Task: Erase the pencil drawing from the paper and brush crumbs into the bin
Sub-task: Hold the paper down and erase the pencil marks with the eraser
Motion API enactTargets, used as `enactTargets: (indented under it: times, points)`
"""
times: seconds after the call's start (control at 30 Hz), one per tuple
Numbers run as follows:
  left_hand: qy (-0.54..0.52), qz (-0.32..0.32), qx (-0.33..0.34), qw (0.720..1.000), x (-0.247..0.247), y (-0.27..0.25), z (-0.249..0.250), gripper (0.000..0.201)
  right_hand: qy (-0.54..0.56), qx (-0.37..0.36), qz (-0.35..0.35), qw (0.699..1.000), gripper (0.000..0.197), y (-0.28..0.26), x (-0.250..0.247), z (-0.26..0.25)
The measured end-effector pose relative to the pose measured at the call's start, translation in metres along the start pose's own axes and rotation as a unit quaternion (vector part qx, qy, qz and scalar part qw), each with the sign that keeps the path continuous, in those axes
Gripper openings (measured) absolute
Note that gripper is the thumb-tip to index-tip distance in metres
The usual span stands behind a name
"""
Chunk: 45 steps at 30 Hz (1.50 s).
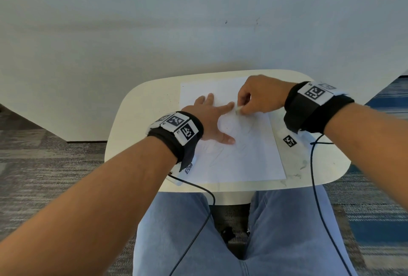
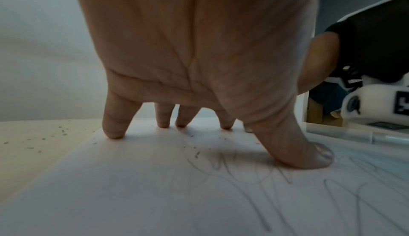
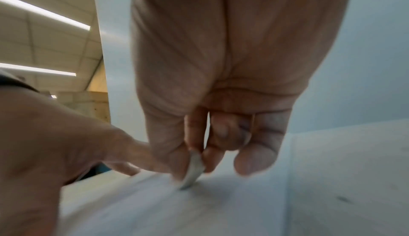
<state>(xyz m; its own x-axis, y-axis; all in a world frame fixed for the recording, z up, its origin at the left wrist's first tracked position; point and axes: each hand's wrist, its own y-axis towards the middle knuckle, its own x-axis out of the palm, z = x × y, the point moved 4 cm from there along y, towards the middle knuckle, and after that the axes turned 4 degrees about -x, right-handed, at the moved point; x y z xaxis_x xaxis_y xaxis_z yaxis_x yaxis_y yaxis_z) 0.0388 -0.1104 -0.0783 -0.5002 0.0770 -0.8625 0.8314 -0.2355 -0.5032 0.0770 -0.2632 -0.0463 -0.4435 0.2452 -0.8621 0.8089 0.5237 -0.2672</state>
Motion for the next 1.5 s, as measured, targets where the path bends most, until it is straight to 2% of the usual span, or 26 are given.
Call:
enactTargets:
  times: [0.07,0.2,0.23,0.33,0.37,0.5,0.53,0.63,0.67,0.8,0.83,0.93,0.97,1.1,1.23,1.4,1.5]
  points:
    - [-0.004,0.001,0.000,1.000,0.000,0.000,0.001,0.110,-0.006,0.009,0.038,0.999,0.011,0.001,-0.003,0.004]
    - [-0.008,0.001,-0.001,1.000,0.000,0.001,0.000,0.112,0.019,-0.013,-0.066,0.998,0.011,-0.008,0.011,-0.006]
    - [-0.009,-0.001,-0.002,1.000,-0.001,0.001,0.000,0.113,0.018,-0.007,-0.064,0.998,0.011,-0.008,0.009,-0.003]
    - [-0.009,-0.001,-0.001,1.000,-0.001,0.002,0.001,0.113,0.019,0.020,0.031,0.999,0.012,-0.004,-0.004,0.008]
    - [-0.009,-0.001,-0.002,1.000,-0.001,0.002,0.001,0.113,0.018,0.018,0.037,0.999,0.013,-0.003,-0.004,0.008]
    - [-0.008,-0.003,-0.003,1.000,-0.002,0.002,0.001,0.114,0.010,-0.009,-0.073,0.997,0.012,-0.009,0.008,-0.005]
    - [-0.008,-0.002,-0.002,1.000,-0.003,0.002,0.001,0.114,0.007,-0.002,-0.066,0.998,0.013,-0.008,0.006,-0.003]
    - [-0.009,0.000,0.000,1.000,-0.004,0.002,0.002,0.113,-0.017,0.012,0.036,0.999,0.012,-0.003,-0.006,0.005]
    - [-0.009,0.001,0.000,1.000,-0.004,0.002,0.002,0.112,-0.020,0.007,0.043,0.999,0.012,-0.004,-0.005,0.004]
    - [-0.013,0.015,-0.001,1.000,-0.003,0.001,0.005,0.107,0.009,-0.006,-0.067,0.998,0.012,-0.013,0.009,-0.002]
    - [-0.014,0.016,-0.002,1.000,-0.002,0.001,0.006,0.107,0.004,0.002,-0.061,0.998,0.012,-0.013,0.006,0.002]
    - [-0.018,0.015,-0.005,1.000,-0.002,0.001,0.007,0.108,-0.018,0.019,0.033,0.999,0.012,-0.011,-0.006,0.012]
    - [-0.018,0.014,-0.006,1.000,-0.001,0.001,0.007,0.108,-0.018,0.014,0.039,0.999,0.012,-0.011,-0.005,0.012]
    - [-0.013,0.014,-0.005,1.000,-0.001,0.000,0.007,0.108,0.005,0.005,-0.034,0.999,0.011,-0.018,0.007,0.007]
    - [-0.007,0.004,-0.008,1.000,0.000,0.000,0.006,0.109,-0.010,0.028,0.060,0.998,0.013,-0.019,-0.002,0.020]
    - [0.002,-0.005,-0.013,1.000,0.000,0.001,0.007,0.110,0.019,0.011,-0.027,0.999,0.013,-0.027,0.009,0.011]
    - [-0.001,-0.004,-0.012,1.000,0.000,0.001,0.008,0.110,-0.009,0.022,0.037,0.999,0.014,-0.024,-0.002,0.021]
